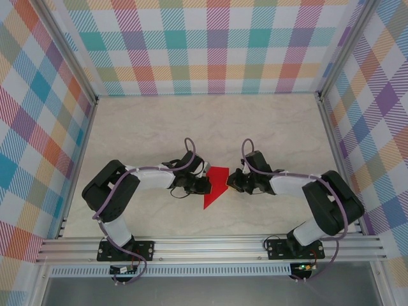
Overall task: Fold a paper plane with a square sheet of paper (pick it up from the middle)
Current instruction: Third fold the triangle at the center of the table.
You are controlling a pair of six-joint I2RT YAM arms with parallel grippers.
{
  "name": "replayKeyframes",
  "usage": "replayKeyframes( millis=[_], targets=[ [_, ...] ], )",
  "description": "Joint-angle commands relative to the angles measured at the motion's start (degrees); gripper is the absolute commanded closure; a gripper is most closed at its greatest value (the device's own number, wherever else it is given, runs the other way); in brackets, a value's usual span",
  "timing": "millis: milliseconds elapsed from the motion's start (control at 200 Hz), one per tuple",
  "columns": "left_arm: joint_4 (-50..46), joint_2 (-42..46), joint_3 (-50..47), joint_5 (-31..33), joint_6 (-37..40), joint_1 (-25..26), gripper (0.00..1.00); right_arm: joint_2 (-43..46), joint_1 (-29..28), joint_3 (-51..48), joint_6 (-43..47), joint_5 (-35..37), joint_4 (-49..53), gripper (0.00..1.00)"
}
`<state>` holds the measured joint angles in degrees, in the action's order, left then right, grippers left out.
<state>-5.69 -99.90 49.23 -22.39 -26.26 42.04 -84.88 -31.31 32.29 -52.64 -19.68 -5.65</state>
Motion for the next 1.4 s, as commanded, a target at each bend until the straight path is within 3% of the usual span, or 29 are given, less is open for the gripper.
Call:
replayKeyframes(
  millis=[0, 210, 305, 465, 605, 1125, 1395],
  targets=[
    [-3.3, -1.0, -0.6, 2.1, -0.9, 1.1, 0.91, 6.3, -2.3, -2.5, 0.1, 1.7, 1.6, 0.88],
    [-4.2, -2.1, 0.5, 1.9, -0.1, 0.9, 0.92, 11.4, -12.1, -8.5, -7.0, 6.5, -4.7, 0.91],
    [-4.6, -2.2, 0.8, 2.2, 0.0, 1.0, 0.91, 8.5, -16.6, -7.0, -8.8, 7.0, -7.3, 0.99],
    [-4.8, -2.9, 0.9, 2.0, -0.3, 0.9, 0.91, 0.7, -19.5, -5.9, -12.4, 6.3, -15.7, 1.00],
    [-4.9, -3.1, 0.8, 1.7, -0.2, 0.9, 0.91, -3.4, -22.2, -2.4, -12.9, 6.3, -17.2, 1.00],
    [-5.2, -3.0, 0.8, 1.3, 0.1, 0.8, 0.92, -14.2, -24.6, -1.2, -16.8, 7.9, -18.8, 1.00],
    [-6.2, -2.4, 0.7, 2.1, 0.4, 0.8, 0.92, -3.7, -23.5, 1.5, -12.2, 12.4, -5.5, 0.99]
  ],
)
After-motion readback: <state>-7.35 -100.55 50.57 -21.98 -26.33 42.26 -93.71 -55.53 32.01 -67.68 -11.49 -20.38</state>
